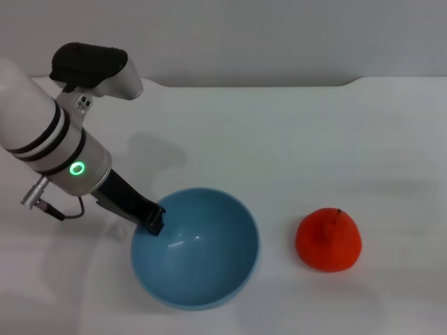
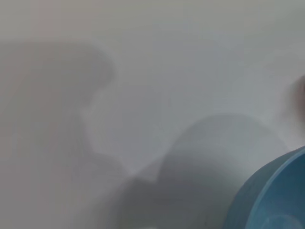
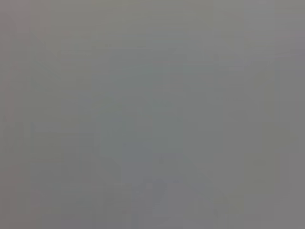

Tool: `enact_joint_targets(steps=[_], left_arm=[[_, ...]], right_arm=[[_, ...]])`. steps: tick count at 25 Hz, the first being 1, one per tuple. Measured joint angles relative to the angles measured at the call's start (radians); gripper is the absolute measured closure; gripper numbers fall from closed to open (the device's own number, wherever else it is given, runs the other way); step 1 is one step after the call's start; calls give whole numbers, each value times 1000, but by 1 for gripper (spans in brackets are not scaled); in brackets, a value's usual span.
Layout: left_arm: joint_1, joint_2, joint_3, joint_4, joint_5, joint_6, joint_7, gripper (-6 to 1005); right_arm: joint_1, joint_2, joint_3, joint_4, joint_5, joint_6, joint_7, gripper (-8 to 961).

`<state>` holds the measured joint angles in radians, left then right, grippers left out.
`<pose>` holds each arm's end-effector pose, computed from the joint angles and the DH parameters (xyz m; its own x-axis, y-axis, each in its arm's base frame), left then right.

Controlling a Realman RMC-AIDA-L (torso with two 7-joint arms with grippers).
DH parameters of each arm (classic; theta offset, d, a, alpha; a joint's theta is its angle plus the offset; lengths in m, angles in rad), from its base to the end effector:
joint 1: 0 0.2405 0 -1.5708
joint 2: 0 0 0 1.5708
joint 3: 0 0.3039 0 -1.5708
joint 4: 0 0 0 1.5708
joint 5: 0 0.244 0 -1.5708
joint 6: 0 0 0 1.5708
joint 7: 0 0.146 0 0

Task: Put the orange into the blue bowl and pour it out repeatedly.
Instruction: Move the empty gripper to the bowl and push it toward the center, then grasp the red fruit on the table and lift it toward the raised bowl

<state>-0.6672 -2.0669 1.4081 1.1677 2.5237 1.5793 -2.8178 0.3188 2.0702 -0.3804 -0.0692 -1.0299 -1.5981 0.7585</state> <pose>-0.2145 0.4083 -0.0498 0.4979 0.8452 -0.1941 0.7565 -0.5328 -0.3793 0.4191 0.2965 0.0166 0.3047 0.2571 -0.9171 -0.9072 -0.2148 -0.3616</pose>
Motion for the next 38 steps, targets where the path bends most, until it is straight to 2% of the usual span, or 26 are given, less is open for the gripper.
enact_joint_targets(steps=[4, 8, 11, 13, 16, 18, 20, 21, 22, 28, 33, 35, 38], left_arm=[[-3, 0, -5, 5, -5, -10, 1, 1001], [-1, -1, 0, 18, -15, -36, 2, 1001], [7, -1, 2, 37, -25, -74, 2, 1001], [8, 0, 2, 44, -42, -91, 3, 1001], [17, 1, 0, 65, -52, -125, 4, 1000], [21, 1, -4, 71, -57, -136, 5, 1000], [21, 1, -6, 71, -60, -138, 5, 1001], [21, 2, -6, 71, -61, -139, 4, 1001], [21, 2, -6, 71, -61, -140, 3, 1001], [22, 4, -6, 69, -62, -136, -6, 1000], [22, 4, -6, 70, -62, -133, -4, 1001], [21, 4, -6, 71, -62, -127, -2, 1001], [16, 4, -6, 71, -58, -118, -1, 1001]], right_arm=[[11, -4, 0, -269, -256, 127, 491, 435], [58, -4, -1, -585, -644, 195, 991, 436], [107, -7, -40, -789, -905, 186, 1261, 436], [138, -16, -96, -892, -1053, 166, 1404, 436], [207, -37, -165, -990, -1288, 78, 1572, 436], [269, -54, -193, -1006, -1400, -5, 1627, 436], [316, -61, -225, -1012, -1457, -65, 1650, 437], [344, -58, -273, -1029, -1480, -100, 1667, 437], [344, -58, -273, -1029, -1480, -100, 1667, 437], [383, -36, -461, -1061, -1486, -124, 1736, 437], [398, -9, -566, -1054, -1489, -119, 1756, 437], [401, -6, -644, -1030, -1491, -99, 1785, 437], [399, -5, -683, -1023, -1492, -83, 1802, 436]])
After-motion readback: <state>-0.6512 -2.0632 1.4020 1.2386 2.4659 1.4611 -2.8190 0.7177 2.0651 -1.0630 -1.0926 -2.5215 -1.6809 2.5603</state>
